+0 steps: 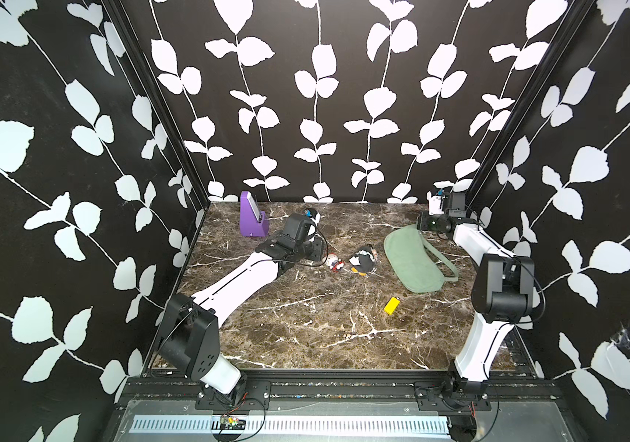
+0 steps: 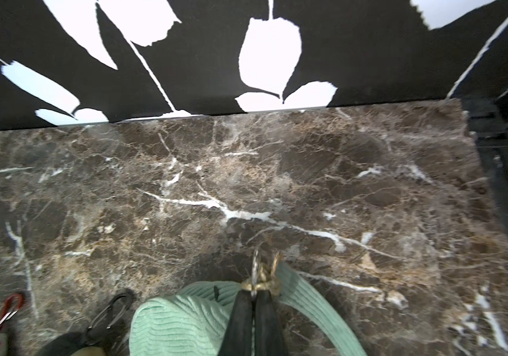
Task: Remove the decoration from the bag
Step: Place the bag at the center of the board, then reset both arms
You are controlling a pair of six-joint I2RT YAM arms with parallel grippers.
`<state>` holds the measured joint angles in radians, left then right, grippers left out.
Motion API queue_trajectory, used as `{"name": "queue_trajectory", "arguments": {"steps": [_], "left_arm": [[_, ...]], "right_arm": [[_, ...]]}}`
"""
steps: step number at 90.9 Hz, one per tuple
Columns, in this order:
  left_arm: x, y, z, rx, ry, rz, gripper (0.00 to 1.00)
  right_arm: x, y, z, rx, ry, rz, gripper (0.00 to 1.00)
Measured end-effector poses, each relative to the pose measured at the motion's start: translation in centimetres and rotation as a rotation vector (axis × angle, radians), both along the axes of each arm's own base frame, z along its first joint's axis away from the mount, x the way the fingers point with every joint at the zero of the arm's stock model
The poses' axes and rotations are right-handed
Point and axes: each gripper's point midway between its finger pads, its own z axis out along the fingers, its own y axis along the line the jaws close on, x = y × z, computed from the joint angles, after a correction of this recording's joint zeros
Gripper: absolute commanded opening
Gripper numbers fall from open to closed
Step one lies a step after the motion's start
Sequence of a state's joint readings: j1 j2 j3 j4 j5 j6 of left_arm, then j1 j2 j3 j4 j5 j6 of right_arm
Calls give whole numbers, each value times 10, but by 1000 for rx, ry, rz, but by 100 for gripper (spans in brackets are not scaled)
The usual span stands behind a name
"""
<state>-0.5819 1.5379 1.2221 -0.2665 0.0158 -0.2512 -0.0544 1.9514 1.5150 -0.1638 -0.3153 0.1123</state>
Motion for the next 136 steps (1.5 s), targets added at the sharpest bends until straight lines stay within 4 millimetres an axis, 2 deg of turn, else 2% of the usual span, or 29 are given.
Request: {"name": "queue_trajectory", "arguments": {"steps": [11,19,29,39,49,57,63,73,81,87,98,109,118,124,136], "left_arm": [[12,8,9,21,-65,55,35],[26,17,21,48,-148,122,38],[45,35,38,119,-289,212,53],[57,61,43,224,-409,307,70],[59,95,29,329,-473,384,80],[56,133,7,423,-467,451,83],[52,158,-9,470,-452,496,85],[43,190,-35,517,-430,545,86],[33,205,-54,553,-424,565,90],[27,211,-62,575,-422,567,90],[26,216,-60,595,-447,576,91],[21,221,-55,607,-474,587,93],[14,227,-63,618,-478,591,94],[9,228,-74,626,-474,580,94],[3,226,-98,644,-467,536,95]], "right_arm": [[-4,6,-1,38,-5,12,45],[-16,7,-6,43,9,14,56],[-42,7,-8,39,23,6,64],[-66,4,0,12,2,-10,71],[-83,-3,10,-28,-53,-37,77],[-98,-9,10,-65,-96,-63,81],[-107,-15,1,-93,-115,-91,85],[-120,-25,-26,-140,-111,-136,98],[-129,-29,-46,-166,-86,-148,99],[-131,-30,-49,-178,-96,-149,99],[-132,-33,-39,-196,-160,-160,98],[-149,-39,-29,-221,-210,-197,99],[-161,-43,-28,-238,-235,-215,99],[-166,-44,-36,-249,-238,-219,99],[-180,-41,-65,-243,-223,-205,99]]}}
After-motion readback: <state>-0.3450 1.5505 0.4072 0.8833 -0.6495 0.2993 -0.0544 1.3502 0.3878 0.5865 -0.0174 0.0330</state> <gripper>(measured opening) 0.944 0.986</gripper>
